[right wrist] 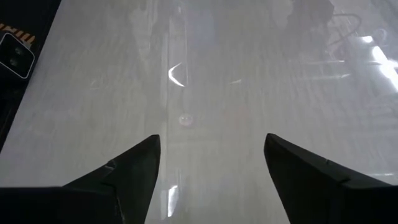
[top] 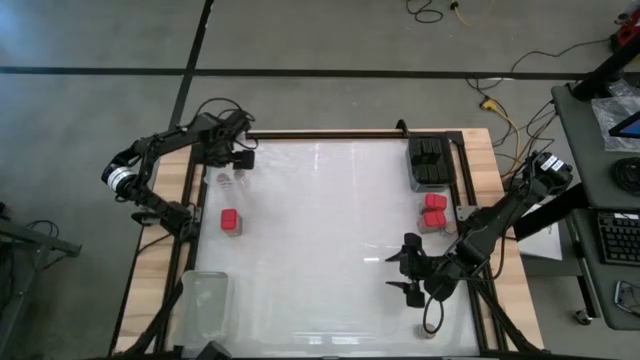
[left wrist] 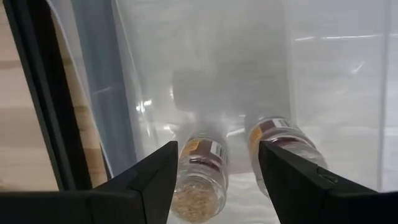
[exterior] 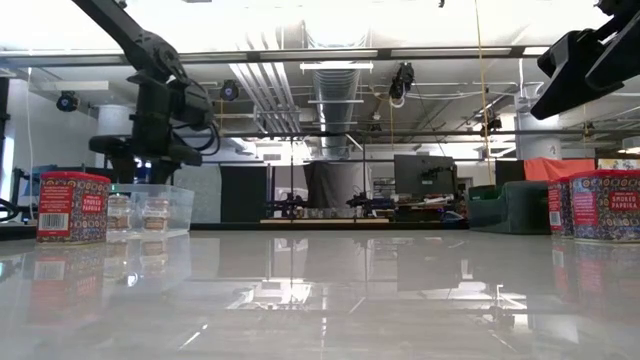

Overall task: Sort spices by type
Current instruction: Adjust the brown seasoning bottles in the transparent bin

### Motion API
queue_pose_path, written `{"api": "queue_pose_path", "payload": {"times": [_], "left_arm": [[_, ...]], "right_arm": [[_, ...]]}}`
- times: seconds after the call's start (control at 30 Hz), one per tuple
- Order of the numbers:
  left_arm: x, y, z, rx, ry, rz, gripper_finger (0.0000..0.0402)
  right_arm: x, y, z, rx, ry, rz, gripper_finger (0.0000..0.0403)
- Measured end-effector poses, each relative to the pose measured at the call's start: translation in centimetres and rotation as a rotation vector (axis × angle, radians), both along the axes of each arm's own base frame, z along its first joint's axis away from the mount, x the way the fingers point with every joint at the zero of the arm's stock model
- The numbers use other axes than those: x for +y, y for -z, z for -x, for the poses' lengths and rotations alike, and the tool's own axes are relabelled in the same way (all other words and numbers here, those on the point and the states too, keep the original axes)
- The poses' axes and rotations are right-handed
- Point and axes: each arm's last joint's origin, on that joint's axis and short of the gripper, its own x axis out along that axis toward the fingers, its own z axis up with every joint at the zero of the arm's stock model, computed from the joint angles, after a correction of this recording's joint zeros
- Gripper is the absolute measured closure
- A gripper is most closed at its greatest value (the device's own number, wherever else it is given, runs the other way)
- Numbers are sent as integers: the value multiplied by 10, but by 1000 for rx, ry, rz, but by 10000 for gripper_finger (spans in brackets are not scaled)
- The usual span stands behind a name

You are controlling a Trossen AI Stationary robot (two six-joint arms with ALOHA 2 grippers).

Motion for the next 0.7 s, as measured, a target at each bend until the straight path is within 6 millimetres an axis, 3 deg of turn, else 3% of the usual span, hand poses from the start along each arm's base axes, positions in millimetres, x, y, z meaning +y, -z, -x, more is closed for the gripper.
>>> {"api": "queue_pose_path", "payload": {"times": [0.3,0.7], "left_arm": [[4,0,-3,11,-13,-72,194],[-4,3,-9,3,70,-6,194]], "right_arm": [[0,0,0,0,0,0,112],[0,0,0,0,-4,6,116]]}}
